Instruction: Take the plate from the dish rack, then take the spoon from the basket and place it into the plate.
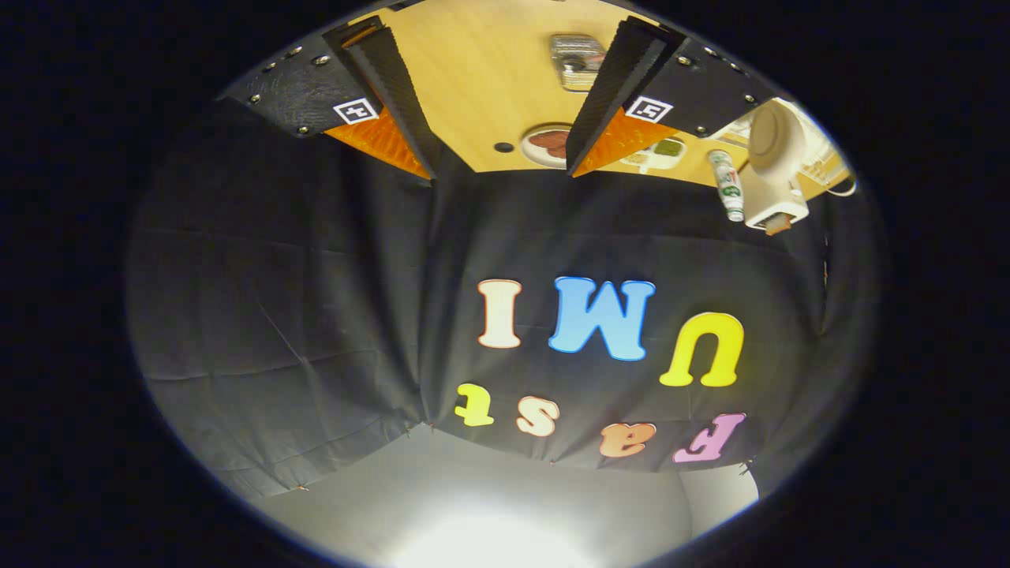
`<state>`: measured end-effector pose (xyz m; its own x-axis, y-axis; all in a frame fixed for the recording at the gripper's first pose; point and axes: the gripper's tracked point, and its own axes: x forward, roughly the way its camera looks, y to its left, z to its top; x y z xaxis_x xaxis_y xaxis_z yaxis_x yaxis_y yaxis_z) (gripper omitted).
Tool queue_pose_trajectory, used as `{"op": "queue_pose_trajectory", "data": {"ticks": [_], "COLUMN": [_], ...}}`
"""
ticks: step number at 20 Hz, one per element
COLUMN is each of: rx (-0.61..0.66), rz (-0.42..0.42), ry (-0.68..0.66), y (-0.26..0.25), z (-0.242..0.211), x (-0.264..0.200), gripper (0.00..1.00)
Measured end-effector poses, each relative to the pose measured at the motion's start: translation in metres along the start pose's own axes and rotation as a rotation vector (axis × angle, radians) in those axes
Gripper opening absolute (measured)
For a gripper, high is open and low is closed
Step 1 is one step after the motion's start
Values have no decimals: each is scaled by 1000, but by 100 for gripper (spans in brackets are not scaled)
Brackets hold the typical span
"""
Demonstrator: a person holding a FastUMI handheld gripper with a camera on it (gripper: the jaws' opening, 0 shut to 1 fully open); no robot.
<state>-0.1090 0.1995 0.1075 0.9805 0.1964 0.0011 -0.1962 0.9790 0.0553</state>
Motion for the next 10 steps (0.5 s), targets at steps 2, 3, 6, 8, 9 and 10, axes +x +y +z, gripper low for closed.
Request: {"op": "queue_pose_trajectory", "data": {"ticks": [2, 3, 6, 8, 9, 10], "rx": [8, 8, 17, 29, 37, 43], "rz": [55, 87, 165, 209, 229, 242], "ry": [3, 2, 6, 18, 27, 39], "y": [43, 67, 127, 163, 179, 194], "z": [7, 10, 16, 14, 12, 9], "x": [-4, -7, -11, -12, -13, -13], "gripper": [98, 98, 98, 98, 98, 98]}}
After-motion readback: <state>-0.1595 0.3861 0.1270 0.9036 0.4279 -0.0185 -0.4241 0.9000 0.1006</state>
